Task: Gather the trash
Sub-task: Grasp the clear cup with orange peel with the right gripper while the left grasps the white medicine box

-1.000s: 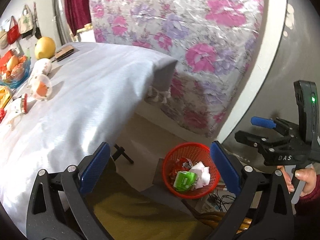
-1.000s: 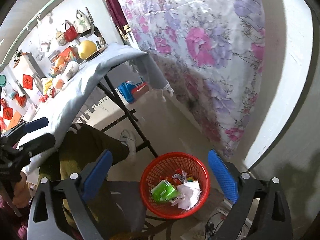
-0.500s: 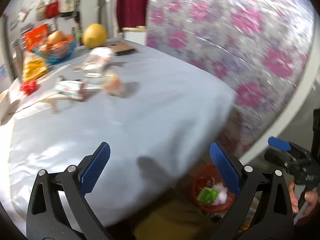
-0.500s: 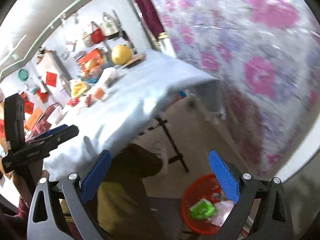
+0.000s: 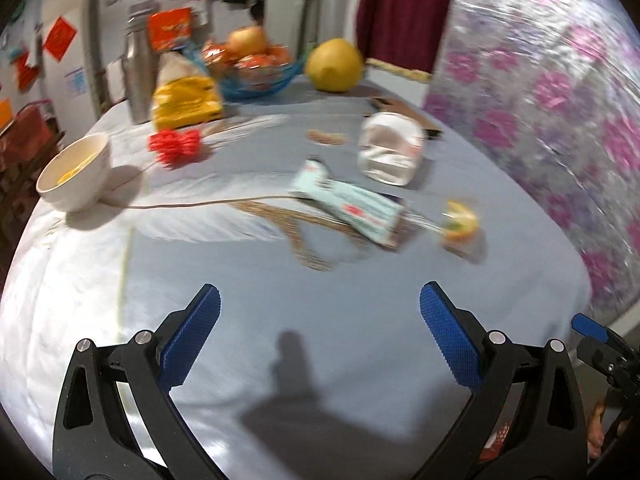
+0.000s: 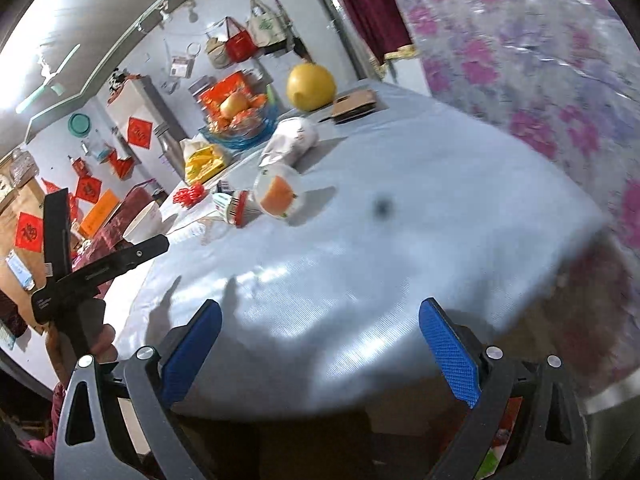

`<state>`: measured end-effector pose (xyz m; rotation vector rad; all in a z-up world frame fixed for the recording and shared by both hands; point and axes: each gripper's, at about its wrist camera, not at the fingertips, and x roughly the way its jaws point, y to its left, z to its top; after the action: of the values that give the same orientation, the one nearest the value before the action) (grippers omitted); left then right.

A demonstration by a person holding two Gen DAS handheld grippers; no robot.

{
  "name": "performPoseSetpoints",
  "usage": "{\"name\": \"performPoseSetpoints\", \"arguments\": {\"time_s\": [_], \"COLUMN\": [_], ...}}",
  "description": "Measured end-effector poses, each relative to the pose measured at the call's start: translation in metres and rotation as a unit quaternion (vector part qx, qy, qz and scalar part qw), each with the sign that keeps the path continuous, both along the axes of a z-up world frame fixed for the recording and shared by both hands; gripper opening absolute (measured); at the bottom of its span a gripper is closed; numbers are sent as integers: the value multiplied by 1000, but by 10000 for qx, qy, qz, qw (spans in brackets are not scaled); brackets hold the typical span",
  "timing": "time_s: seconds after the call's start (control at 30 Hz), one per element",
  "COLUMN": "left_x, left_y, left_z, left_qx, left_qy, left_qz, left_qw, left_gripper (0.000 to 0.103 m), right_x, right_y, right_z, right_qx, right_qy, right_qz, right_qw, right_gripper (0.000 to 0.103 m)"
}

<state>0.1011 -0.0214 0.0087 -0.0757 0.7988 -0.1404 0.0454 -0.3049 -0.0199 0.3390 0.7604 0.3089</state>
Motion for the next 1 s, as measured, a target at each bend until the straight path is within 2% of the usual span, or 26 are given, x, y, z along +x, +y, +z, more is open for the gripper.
{"name": "performPoseSetpoints", "arguments": {"time_s": [0.27,0.53,0.67,0.83,0.9,0.93,1.0], "left_x": [33,65,80,94,99,102,105], "left_y": [26,31,24,9,3,-2,-8], "left_z": [-17,-13,-8,-1,0,1,0], "left_qx": [90,-105,-238,-340,-362,-349,-315], "left_qy": [341,475,500,481,468,445,422], "left_qz": [179,98,-47,-275,-345,-385,-408], "left_qw": [9992,9988,9985,9979,9977,9977,9978], "left_gripper": [96,96,96,96,96,96,96], "right_x": [65,122,137,144,146,146,144], "right_y": [41,56,60,64,67,70,70], "right_z": [1,2,-5,-6,-7,-8,-7], "right_qx": [30,6,10,-100,-158,-255,-219], "right_qy": [146,202,308,237,228,204,146], "right_qz": [360,272,256,252,357,427,459], "right_qw": [9992,9994,9992,9994,9990,9986,9986], "right_gripper": [97,97,97,97,82,58,57]}}
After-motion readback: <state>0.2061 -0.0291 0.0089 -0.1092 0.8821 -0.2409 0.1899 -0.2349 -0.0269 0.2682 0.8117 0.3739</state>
